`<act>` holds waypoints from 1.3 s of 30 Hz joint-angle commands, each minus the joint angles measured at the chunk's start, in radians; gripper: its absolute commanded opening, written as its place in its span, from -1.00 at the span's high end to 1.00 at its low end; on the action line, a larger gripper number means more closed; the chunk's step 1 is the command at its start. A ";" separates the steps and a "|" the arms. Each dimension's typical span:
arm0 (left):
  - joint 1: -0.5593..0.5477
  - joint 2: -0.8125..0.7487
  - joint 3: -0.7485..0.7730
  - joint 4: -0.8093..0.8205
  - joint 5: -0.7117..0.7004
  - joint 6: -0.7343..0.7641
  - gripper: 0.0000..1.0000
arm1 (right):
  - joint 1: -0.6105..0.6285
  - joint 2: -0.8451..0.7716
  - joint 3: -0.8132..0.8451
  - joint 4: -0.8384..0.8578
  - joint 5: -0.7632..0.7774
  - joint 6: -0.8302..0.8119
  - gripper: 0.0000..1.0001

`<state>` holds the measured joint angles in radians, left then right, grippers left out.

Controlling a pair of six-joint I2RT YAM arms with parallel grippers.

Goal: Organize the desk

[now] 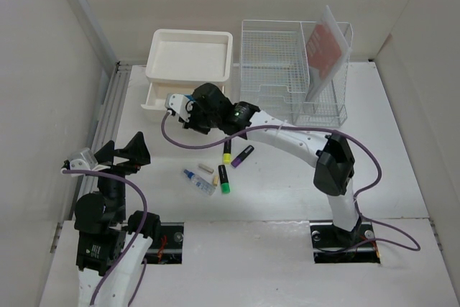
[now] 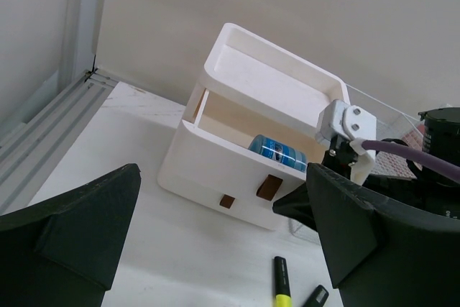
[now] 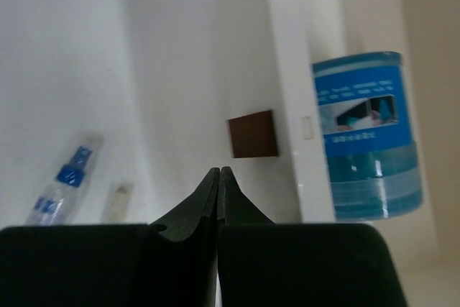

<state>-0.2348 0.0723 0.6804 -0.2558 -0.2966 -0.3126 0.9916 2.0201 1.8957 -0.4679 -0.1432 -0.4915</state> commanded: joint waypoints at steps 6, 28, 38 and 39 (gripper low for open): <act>-0.006 -0.012 0.001 0.026 -0.007 -0.003 -1.00 | 0.013 0.014 -0.081 0.288 0.378 0.022 1.00; -0.006 -0.012 0.001 0.026 0.002 -0.003 -1.00 | 0.041 0.019 -0.043 0.393 0.504 -0.025 1.00; -0.006 -0.012 0.001 0.026 0.002 -0.003 -1.00 | 0.082 -0.001 -0.033 0.431 0.545 -0.091 1.00; -0.006 -0.012 0.001 0.026 0.002 -0.003 -1.00 | 0.082 -0.001 -0.033 0.431 0.563 -0.091 1.00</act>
<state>-0.2348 0.0719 0.6804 -0.2562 -0.2958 -0.3130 1.0626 2.0888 1.8114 -0.1589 0.3485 -0.5426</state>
